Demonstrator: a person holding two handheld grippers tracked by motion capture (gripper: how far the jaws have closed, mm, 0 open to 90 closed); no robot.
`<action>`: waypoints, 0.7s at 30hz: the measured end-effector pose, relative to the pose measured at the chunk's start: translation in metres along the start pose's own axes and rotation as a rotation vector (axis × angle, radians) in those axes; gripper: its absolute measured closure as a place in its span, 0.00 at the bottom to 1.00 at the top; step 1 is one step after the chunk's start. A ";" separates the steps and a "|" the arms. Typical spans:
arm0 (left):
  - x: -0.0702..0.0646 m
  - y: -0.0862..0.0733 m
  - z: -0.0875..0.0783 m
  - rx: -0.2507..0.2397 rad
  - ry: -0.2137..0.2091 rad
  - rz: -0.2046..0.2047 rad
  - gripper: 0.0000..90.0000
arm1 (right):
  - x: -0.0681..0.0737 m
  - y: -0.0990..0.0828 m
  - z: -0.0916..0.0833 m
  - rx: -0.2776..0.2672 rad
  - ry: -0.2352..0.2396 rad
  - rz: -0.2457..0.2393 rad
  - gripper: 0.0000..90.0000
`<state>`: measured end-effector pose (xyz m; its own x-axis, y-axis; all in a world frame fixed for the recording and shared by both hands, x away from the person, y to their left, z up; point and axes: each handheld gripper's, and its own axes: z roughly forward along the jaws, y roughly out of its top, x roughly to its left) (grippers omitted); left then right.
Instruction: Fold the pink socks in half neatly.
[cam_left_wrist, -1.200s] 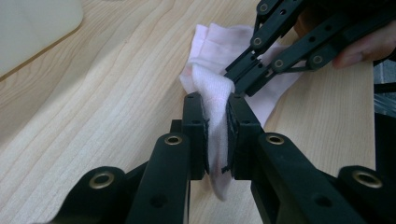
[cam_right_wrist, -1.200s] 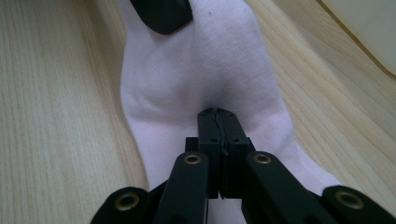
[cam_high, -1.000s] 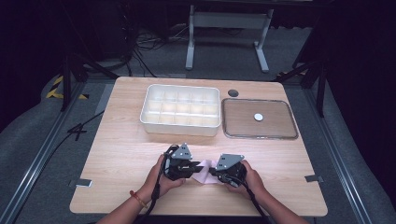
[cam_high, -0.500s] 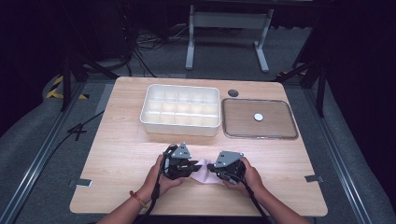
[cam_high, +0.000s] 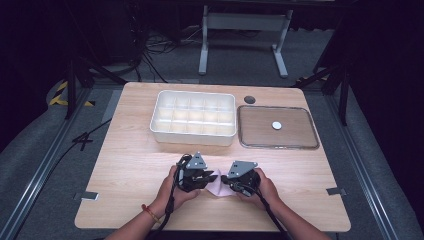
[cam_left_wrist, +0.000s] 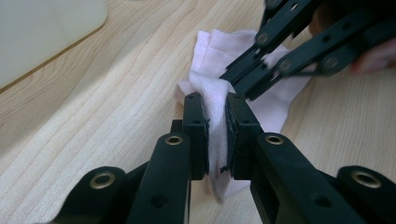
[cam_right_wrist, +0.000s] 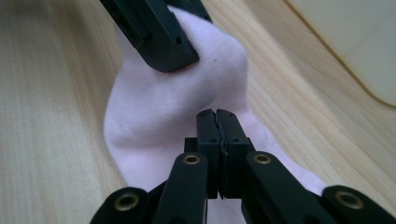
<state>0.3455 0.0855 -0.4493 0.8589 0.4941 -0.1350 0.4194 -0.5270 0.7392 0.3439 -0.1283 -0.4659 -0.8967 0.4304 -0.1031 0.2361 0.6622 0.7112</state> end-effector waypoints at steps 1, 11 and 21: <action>0.000 0.000 0.000 0.003 0.004 0.003 0.90 | 0.000 0.000 0.000 0.000 0.000 0.000 1.00; -0.001 0.002 0.002 0.021 0.025 0.011 0.88 | 0.005 -0.008 -0.005 0.033 0.044 -0.033 1.00; -0.005 0.008 0.004 0.021 0.039 0.016 0.89 | 0.005 -0.007 0.001 0.024 0.042 -0.016 0.99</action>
<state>0.3459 0.0763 -0.4453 0.8537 0.5117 -0.0970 0.4117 -0.5491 0.7273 0.3384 -0.1305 -0.4718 -0.9152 0.3941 -0.0845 0.2304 0.6835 0.6927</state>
